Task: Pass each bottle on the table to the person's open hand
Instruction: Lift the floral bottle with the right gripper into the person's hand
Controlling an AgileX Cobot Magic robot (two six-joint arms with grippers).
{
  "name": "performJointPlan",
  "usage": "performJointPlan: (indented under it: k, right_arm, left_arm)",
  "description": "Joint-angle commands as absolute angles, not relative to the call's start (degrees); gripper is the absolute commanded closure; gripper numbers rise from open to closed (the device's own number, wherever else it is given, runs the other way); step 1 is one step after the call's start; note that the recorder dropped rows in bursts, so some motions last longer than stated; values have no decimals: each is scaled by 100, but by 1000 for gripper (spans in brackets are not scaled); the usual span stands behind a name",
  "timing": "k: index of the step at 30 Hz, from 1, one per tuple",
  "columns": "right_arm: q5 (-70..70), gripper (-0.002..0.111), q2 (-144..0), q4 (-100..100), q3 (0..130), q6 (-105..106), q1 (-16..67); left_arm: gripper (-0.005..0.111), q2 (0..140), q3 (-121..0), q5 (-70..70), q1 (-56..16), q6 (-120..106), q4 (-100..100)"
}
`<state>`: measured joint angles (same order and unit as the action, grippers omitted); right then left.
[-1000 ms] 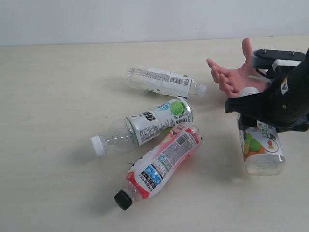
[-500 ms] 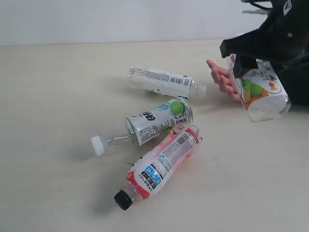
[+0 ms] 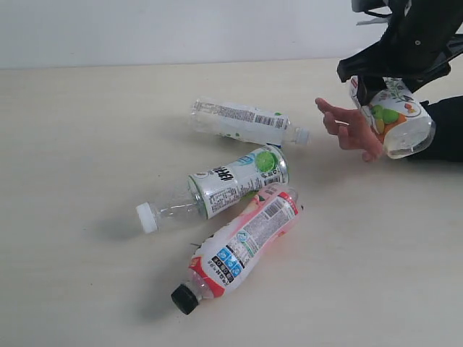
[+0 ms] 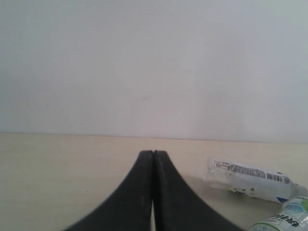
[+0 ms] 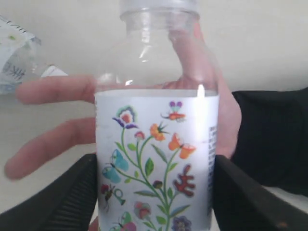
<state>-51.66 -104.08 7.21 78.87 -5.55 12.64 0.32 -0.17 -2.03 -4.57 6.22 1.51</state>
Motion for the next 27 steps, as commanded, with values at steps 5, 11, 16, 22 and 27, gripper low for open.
performJointPlan:
  k: [5, 11, 16, 22, 27]
  right_arm:
    - [-5007, 108, -11009, 714, 8098, -281, 1181]
    - [-4998, 106, -11009, 714, 8098, -272, 1181]
    - [-5009, 75, -11009, 673, 8098, -272, 1181]
    - [-4987, 41, -11009, 620, 8098, -230, 1202]
    - [-4987, 22, -11009, 608, 8098, -287, 1202]
  left_arm:
    - [107, 0, 0, -193, -441, 620, 173]
    - [107, 0, 0, -193, -441, 620, 173]
    - [107, 0, 0, -193, -441, 620, 173]
    - [107, 0, 0, -193, -441, 620, 173]
    - [107, 0, 0, -193, -441, 620, 173]
